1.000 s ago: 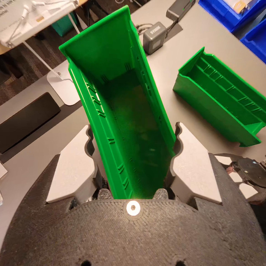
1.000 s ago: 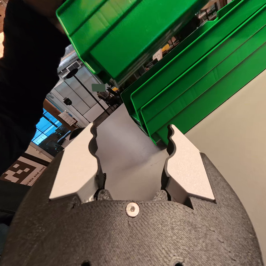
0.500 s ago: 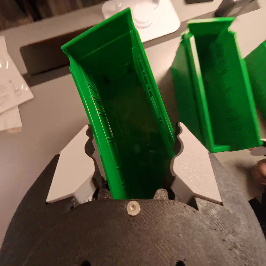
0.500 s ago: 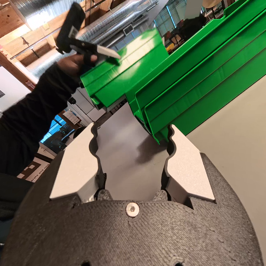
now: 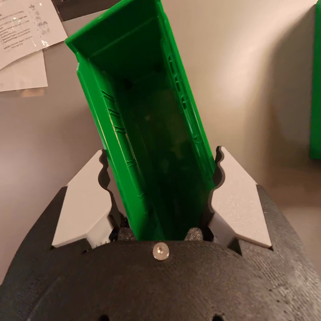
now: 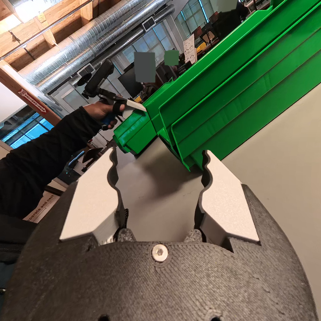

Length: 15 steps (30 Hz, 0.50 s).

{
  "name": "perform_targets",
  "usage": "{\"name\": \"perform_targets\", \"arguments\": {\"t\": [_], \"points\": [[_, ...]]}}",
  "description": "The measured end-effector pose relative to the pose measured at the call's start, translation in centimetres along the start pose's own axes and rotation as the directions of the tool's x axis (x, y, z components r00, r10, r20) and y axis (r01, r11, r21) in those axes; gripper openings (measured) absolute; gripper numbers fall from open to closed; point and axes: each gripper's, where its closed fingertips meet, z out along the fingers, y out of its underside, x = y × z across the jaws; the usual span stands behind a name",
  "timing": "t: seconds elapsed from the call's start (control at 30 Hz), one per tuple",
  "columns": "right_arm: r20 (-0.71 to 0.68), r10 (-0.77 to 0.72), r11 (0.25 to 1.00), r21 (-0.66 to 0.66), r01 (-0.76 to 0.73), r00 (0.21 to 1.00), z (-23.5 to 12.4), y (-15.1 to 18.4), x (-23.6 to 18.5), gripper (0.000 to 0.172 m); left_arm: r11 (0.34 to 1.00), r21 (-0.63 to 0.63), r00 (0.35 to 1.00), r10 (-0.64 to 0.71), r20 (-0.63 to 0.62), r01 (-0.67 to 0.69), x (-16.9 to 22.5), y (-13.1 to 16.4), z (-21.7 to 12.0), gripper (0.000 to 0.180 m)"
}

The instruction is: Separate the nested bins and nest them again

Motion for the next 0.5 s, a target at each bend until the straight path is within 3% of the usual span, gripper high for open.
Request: {"name": "perform_targets", "arguments": {"t": [0.1, 0.2, 0.33, 0.5], "points": [[-0.013, 0.010, 1.000, -0.009, -0.010, 1.000, 0.2, 0.1, 0.3, 0.099, 0.998, 0.060, 0.999, 0.034, 0.040, -0.036, 0.2, -1.5, -1.8, 0.122], [-0.029, 0.020, 1.000, -0.004, -0.020, 0.999, 0.4, -0.2, 0.8, 0.099, 0.984, 0.162, 0.997, 0.066, 0.044, -0.072, 2.4, -4.8, -4.5, 0.125], [-0.047, 0.007, 1.000, -0.005, -0.008, 0.999, 0.9, -0.6, 1.5, 0.100, 0.969, 0.222, 0.983, 0.140, -0.117, -0.111, 11.0, -8.7, -6.1, 0.127], [-0.038, -0.013, 0.999, 0.034, 0.014, 0.999, 0.4, -1.0, 1.1, 0.100, 0.960, 0.171, 0.926, 0.262, -0.271, -0.222, 22.8, -11.5, -4.0, 0.133]]}}
